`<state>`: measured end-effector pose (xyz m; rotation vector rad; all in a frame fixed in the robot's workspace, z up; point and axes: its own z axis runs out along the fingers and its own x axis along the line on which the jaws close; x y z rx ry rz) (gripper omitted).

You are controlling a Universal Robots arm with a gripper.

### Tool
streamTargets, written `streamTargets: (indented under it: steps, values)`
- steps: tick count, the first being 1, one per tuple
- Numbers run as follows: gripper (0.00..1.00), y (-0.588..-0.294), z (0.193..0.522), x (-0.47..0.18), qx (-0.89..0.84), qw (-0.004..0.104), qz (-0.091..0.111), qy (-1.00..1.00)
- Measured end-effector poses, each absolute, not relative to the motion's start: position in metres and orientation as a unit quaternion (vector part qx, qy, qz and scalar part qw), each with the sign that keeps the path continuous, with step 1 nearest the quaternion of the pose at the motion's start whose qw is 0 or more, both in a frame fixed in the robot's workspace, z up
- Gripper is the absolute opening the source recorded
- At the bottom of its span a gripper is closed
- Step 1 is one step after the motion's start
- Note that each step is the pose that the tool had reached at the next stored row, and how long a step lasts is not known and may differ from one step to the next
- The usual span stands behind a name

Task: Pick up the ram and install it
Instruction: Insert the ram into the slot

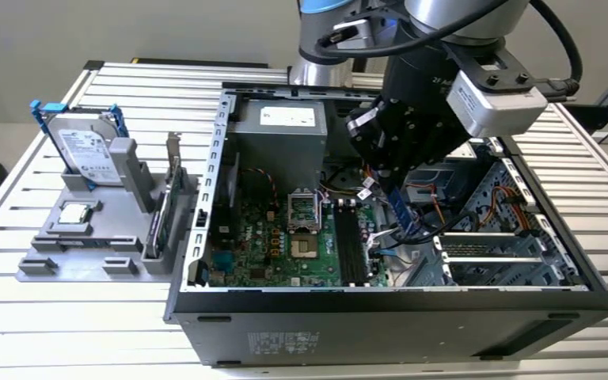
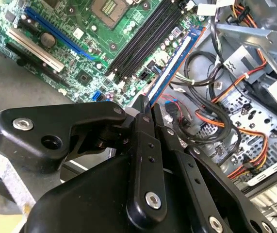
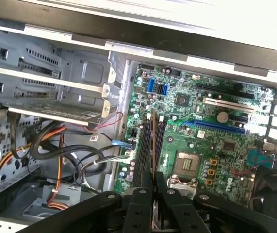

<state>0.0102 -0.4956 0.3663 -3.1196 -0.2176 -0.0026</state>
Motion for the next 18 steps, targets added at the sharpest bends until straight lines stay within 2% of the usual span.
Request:
streamTargets:
  steps: [18]
  values:
    - [0.0,-0.4955,0.3665,0.0102,-1.0,0.007,-0.001,0.017]
